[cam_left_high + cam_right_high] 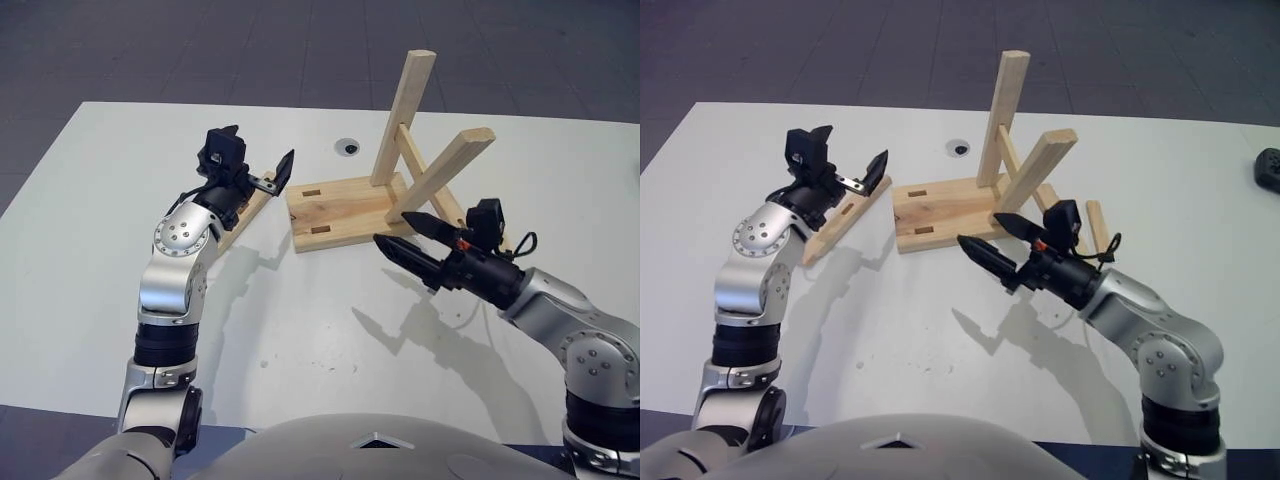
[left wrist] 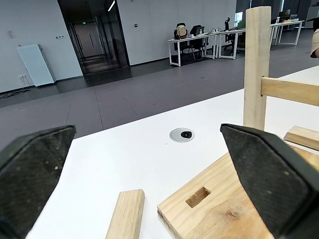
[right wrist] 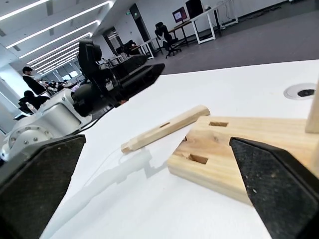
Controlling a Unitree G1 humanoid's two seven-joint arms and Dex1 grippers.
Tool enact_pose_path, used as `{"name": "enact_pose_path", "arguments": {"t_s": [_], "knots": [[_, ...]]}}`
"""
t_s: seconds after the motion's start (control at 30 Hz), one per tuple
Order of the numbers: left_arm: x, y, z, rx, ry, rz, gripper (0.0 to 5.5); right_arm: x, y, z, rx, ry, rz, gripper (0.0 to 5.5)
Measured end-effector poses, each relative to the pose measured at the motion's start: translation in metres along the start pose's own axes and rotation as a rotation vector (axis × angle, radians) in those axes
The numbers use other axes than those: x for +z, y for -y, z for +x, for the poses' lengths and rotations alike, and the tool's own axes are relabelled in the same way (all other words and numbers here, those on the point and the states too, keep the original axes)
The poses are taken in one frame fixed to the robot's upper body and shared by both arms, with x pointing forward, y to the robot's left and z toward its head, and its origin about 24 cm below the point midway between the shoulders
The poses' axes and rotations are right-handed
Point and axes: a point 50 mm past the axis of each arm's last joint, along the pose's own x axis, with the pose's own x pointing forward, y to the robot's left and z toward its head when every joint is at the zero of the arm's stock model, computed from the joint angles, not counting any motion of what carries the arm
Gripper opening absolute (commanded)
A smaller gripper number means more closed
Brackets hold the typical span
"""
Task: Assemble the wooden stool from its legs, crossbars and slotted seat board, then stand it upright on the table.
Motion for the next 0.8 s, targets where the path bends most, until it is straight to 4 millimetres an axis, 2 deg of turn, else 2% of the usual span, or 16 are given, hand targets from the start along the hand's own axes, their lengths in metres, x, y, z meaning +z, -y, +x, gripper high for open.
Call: {"name": "enact_pose_path", "arguments": {"t_s": [0.07,0.13,0.2,0.3,0.33,0.4,0.47,0.53,0.67,0.8], "knots": [[-0.001,0.003,0.001,-0.009,-0.001,-0.006,5.40,0.005,0.010,0.009,-0.028,0.012,-0.002,5.38],[-0.002,0.007,0.002,-0.021,-0.001,-0.011,5.40,0.008,0.032,0.012,-0.133,0.015,-0.022,5.38],[-0.002,0.008,0.003,-0.024,0.000,-0.015,5.40,0.010,0.059,0.000,-0.308,-0.038,-0.141,5.38],[-0.002,0.005,0.002,-0.014,-0.001,-0.016,5.40,0.024,0.087,-0.022,-0.481,-0.106,-0.419,5.38],[-0.003,0.005,0.002,-0.012,-0.003,-0.015,5.40,0.031,0.089,-0.024,-0.485,-0.099,-0.461,5.38],[-0.004,0.007,0.003,-0.017,-0.007,-0.019,5.40,0.035,0.078,-0.017,-0.372,-0.070,-0.460,5.38],[-0.006,0.008,0.004,-0.021,-0.016,-0.018,5.40,0.025,0.067,-0.010,-0.280,-0.088,-0.450,5.38],[-0.015,0.009,0.007,-0.024,-0.048,0.010,5.40,0.009,0.065,-0.009,-0.292,-0.130,-0.441,5.38],[-0.045,0.007,0.021,-0.059,-0.191,0.238,5.40,-0.024,0.057,-0.005,-0.332,-0.216,-0.460,5.38],[-0.060,-0.002,0.035,-0.133,-0.271,0.509,5.40,-0.035,0.064,-0.003,-0.505,-0.223,-0.505,5.38]]}}
